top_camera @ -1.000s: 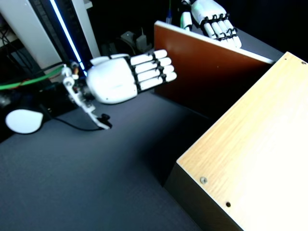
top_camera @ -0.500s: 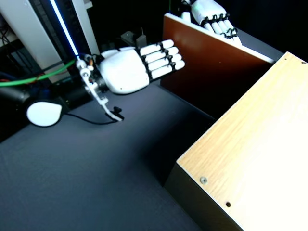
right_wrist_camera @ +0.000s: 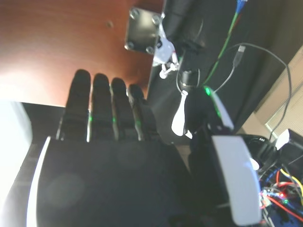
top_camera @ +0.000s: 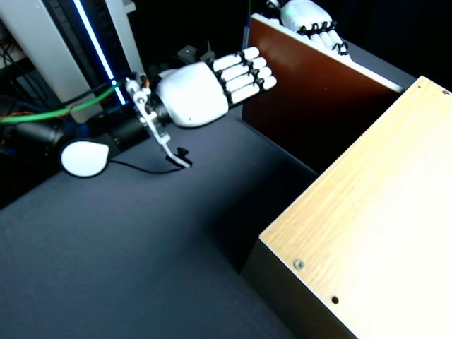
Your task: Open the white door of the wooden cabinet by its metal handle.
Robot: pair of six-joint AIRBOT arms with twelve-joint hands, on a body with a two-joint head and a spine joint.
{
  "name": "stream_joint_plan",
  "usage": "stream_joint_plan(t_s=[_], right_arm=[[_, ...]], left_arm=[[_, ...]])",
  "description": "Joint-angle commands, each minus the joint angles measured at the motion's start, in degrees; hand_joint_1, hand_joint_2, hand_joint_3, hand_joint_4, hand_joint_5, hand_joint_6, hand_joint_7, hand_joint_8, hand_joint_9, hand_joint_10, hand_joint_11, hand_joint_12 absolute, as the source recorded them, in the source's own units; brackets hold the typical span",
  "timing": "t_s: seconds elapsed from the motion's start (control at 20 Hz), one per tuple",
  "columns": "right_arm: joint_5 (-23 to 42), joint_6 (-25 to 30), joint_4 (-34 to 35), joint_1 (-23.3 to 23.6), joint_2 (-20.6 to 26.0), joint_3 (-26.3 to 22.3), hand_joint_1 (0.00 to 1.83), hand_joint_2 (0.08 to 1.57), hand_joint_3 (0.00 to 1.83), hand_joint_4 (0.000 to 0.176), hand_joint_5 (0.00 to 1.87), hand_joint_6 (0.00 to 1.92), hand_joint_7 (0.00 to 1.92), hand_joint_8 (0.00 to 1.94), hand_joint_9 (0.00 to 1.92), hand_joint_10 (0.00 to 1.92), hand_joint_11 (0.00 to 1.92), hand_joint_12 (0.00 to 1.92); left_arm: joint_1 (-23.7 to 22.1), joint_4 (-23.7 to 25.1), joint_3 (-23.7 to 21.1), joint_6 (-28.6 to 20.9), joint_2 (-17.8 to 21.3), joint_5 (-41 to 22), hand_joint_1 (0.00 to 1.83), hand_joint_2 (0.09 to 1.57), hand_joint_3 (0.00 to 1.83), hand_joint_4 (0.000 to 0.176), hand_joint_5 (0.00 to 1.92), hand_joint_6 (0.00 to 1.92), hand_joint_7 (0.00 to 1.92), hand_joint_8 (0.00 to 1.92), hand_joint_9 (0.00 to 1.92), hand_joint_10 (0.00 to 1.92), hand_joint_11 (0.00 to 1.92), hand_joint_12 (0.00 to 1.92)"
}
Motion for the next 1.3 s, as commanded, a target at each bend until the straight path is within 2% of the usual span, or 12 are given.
stream_joint_plan(t_s=[0.0,0.25,0.3,0.35,0.4,0.45,0.55,0.85,1.0,1.05,1.2,1.25], right_arm=[[6.56,0.30,2.05,0.90,-0.35,-0.20,0.20,1.42,0.01,0.000,0.00,0.00,0.00,0.00,0.00,0.00,0.00,0.00],[6.59,0.30,2.08,1.10,-0.93,-0.18,0.10,1.43,0.01,0.000,0.00,0.00,0.00,0.00,0.00,0.00,0.00,0.00],[6.59,0.30,2.38,1.10,-0.93,-0.28,0.14,1.43,0.00,0.000,0.00,0.00,0.00,0.00,0.00,0.00,0.00,0.00],[6.61,0.30,3.16,1.10,-0.39,-0.62,0.28,1.40,0.00,0.000,0.00,0.00,0.00,0.00,0.00,0.00,0.00,0.00],[6.74,0.30,4.09,1.09,0.69,-0.91,0.31,1.41,0.00,0.000,0.00,0.00,0.00,0.00,0.00,0.00,0.00,0.00],[6.78,0.29,4.62,1.07,1.37,-1.10,0.06,1.46,0.01,0.000,0.00,0.00,0.00,0.00,0.00,0.00,0.00,0.00],[7.49,0.00,6.92,-0.11,3.53,-1.38,0.00,1.46,0.01,0.000,0.00,0.00,0.00,0.00,0.00,0.00,0.00,0.00],[13.60,-6.49,18.78,-6.48,13.65,-4.18,0.00,1.45,0.00,0.000,0.00,0.00,0.00,0.00,0.00,0.00,0.00,0.00],[20.86,-9.59,27.76,-11.78,16.96,-6.05,0.00,1.38,0.00,0.000,0.00,0.00,0.00,0.00,0.00,0.00,0.00,0.00],[23.28,-9.84,30.35,-13.68,17.47,-6.34,0.00,1.36,0.00,0.000,0.00,0.00,0.00,0.00,0.00,0.00,0.00,0.00],[30.72,-9.85,37.82,-19.64,19.67,-7.74,0.00,1.34,0.00,0.000,0.02,0.00,0.00,0.00,0.00,0.00,0.00,0.00],[33.11,-9.85,39.76,-21.49,20.57,-8.30,0.00,1.42,0.02,0.000,0.00,0.00,0.00,0.00,0.00,0.00,0.00,0.00]], left_arm=[[-0.49,-0.08,0.31,-0.08,-0.01,-6.44,0.00,1.46,0.03,0.000,0.00,0.00,0.00,0.00,0.00,0.00,0.00,0.00],[-0.56,-0.08,0.27,-0.09,-0.02,-6.64,0.00,1.46,0.02,0.000,0.00,0.00,0.00,0.00,0.00,0.00,0.00,0.00],[-0.54,-0.08,0.25,-0.09,-0.02,-6.78,0.00,1.46,0.02,0.000,0.00,0.00,0.00,0.00,0.00,0.00,0.00,0.00],[-0.53,-0.08,0.21,-0.09,-0.01,-6.89,0.00,1.46,0.02,0.000,0.00,0.00,0.00,0.00,0.00,0.00,0.00,0.00],[-0.42,-0.15,0.17,-0.09,-0.02,-7.01,0.00,1.46,0.02,0.000,0.00,0.00,0.00,0.00,0.00,0.00,0.00,0.00],[-0.24,-0.29,0.10,-0.09,-0.02,-7.11,0.00,1.46,0.02,0.000,0.00,0.00,0.00,0.00,0.00,0.00,0.00,0.00],[0.56,-0.89,-0.10,-0.09,0.14,-7.83,0.00,1.46,0.02,0.000,0.00,0.00,0.00,0.00,0.00,0.00,0.00,0.00],[1.11,-1.23,-0.58,-0.52,0.69,-10.47,0.00,1.46,0.01,0.000,0.00,0.00,0.00,0.00,0.00,0.00,0.00,0.00],[1.35,-1.21,-0.53,-1.85,0.75,-12.38,0.00,1.46,0.01,0.000,0.00,0.00,0.00,0.00,0.00,0.00,0.00,0.00],[1.55,-1.23,-0.61,-2.44,0.88,-13.83,0.00,1.55,0.03,0.000,0.07,0.01,0.03,0.00,0.02,0.00,0.06,0.04],[1.76,-1.22,-1.30,-2.91,1.43,-17.43,0.00,1.54,0.02,0.000,0.04,0.00,0.00,0.00,0.00,0.00,0.00,0.00],[1.82,-1.13,-1.53,-3.07,1.60,-18.52,0.00,1.51,0.00,0.000,0.04,0.00,0.00,0.00,0.00,0.00,0.00,0.00]])
